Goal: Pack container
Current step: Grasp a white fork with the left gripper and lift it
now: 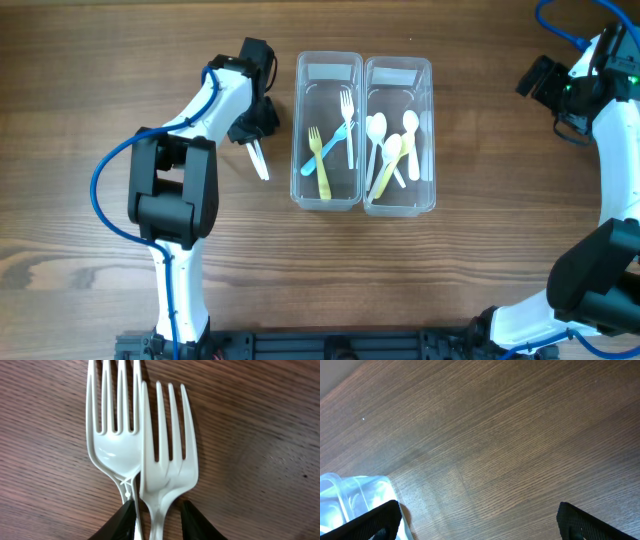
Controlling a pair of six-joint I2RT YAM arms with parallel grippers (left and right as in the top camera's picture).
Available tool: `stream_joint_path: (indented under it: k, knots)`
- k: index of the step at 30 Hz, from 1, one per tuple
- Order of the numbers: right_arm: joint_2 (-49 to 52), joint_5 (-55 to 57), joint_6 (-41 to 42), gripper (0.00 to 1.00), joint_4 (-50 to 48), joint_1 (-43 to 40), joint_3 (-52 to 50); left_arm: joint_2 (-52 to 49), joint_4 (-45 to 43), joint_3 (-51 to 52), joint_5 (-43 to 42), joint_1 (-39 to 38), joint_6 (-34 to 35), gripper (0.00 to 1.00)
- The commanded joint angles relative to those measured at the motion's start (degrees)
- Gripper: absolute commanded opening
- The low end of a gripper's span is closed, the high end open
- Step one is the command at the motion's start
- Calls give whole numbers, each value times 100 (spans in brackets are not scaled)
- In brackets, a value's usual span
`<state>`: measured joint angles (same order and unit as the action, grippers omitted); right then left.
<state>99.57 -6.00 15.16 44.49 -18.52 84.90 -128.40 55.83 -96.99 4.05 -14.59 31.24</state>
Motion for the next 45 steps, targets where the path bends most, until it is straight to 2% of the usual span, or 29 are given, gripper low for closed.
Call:
stream_joint_path:
  k: [1, 13, 21, 24, 26, 29, 32, 36, 39, 45]
  knots:
    - [33, -46, -7, 100, -26, 28, 48, -190, -20, 208, -295, -103, -92, 34]
    - [33, -46, -11, 100, -17, 28, 48, -177, 225, 205, -470, -111, -76, 31]
    - [33, -46, -4, 99, -28, 28, 48, -166, -127, 205, -466, -111, -385, 35]
    - [33, -46, -4, 100, -28, 28, 48, -131, -72, 205, -262, -111, -380, 27]
    - [33, -46, -4, 99, -31, 28, 48, 17, -79, 205, -101, -111, -387, 29]
    - [33, -46, 2, 100, -35, 28, 48, 144, -105, 205, -96, -111, -527, 39]
    - [33, -46, 0, 99, -24, 28, 48, 186, -52, 205, 26, -111, -533, 35]
    - [33, -46, 0, 99, -15, 28, 48, 721, -66, 205, 382, -105, -555, 47]
    - [33, -48, 2, 99, -35, 28, 48, 964, -116, 205, 402, -105, -553, 50]
    - [33, -48, 4, 100, -31, 28, 48, 682, -332, 208, 398, -107, -557, 49]
